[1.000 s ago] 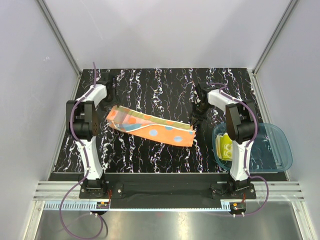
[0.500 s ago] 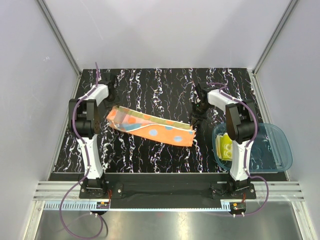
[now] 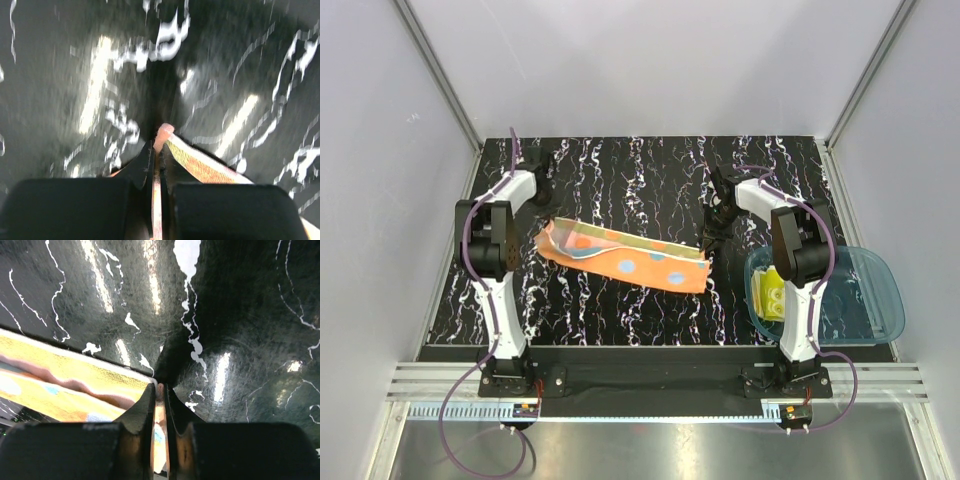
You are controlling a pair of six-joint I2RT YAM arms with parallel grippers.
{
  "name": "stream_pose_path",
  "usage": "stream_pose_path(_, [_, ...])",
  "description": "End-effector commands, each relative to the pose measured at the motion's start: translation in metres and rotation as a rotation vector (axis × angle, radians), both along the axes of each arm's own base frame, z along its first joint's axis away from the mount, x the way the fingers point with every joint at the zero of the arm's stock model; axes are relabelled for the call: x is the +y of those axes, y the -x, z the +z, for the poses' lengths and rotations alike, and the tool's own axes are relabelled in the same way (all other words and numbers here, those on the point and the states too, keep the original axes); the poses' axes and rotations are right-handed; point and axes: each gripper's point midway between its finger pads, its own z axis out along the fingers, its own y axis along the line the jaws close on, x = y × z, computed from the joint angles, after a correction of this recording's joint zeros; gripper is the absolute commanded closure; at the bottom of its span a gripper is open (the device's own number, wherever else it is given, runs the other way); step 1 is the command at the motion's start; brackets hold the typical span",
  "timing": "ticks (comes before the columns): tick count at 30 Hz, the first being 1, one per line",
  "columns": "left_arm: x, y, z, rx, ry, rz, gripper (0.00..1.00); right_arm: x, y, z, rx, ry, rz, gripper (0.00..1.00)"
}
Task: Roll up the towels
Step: Flatten the towel
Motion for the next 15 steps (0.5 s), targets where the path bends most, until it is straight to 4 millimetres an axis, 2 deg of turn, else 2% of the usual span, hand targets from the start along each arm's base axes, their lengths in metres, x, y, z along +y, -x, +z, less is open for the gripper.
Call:
stream_pose_path(1, [-0.01, 0.006, 0.057, -0.104, 0.04, -0.02, 1.0, 0.005, -0.017, 0.043, -0.104, -0.05, 0.002, 1.0])
stream_pose_path(2, [-0.011, 0.012, 0.061, -0.106, 0.044, -0.024, 1.0, 0.005, -0.015, 0.049, -0.108, -0.05, 0.0, 1.0])
stream_pose_path(3, [-0.016, 0.013, 0.081, -0.152, 0.069, -0.044, 1.0, 0.006, -0.018, 0.065, -0.143, -0.062, 0.002, 1.0])
stream_pose_path(5, [-0.021, 0.021, 0.096, -0.174, 0.088, -0.059, 1.0, 0.005, -0.015, 0.081, -0.162, -0.071, 0.003, 1.0])
stream_pose_path(6, [-0.026, 0.028, 0.114, -0.209, 0.107, -0.078, 1.0, 0.006, -0.015, 0.099, -0.202, -0.085, 0.005, 1.0])
stream_pose_path(8, [-0.036, 0.038, 0.131, -0.241, 0.143, -0.114, 1.0, 0.006, -0.009, 0.116, -0.221, -0.098, 0.001, 1.0])
stream_pose_path(9, [-0.04, 0.047, 0.15, -0.281, 0.158, -0.128, 1.0, 0.005, -0.006, 0.125, -0.236, -0.106, 0.001, 1.0])
stream_pose_path(10, [-0.042, 0.055, 0.157, -0.287, 0.162, -0.133, 1.0, 0.005, -0.002, 0.144, -0.274, -0.12, -0.003, 1.0])
stream_pose_path(11, [-0.044, 0.062, 0.167, -0.304, 0.169, -0.141, 1.0, 0.005, 0.003, 0.152, -0.28, -0.129, -0.009, 1.0])
stream_pose_path(12, [-0.047, 0.076, 0.183, -0.343, 0.187, -0.151, 1.0, 0.004, 0.01, 0.17, -0.317, -0.146, -0.012, 1.0])
stream_pose_path(14, [-0.048, 0.094, 0.197, -0.373, 0.193, -0.164, 1.0, 0.001, 0.022, 0.187, -0.34, -0.156, -0.025, 1.0])
stream_pose_path(15, [-0.046, 0.109, 0.218, -0.434, 0.186, -0.166, 1.0, -0.002, 0.032, 0.205, -0.382, -0.172, -0.027, 1.0])
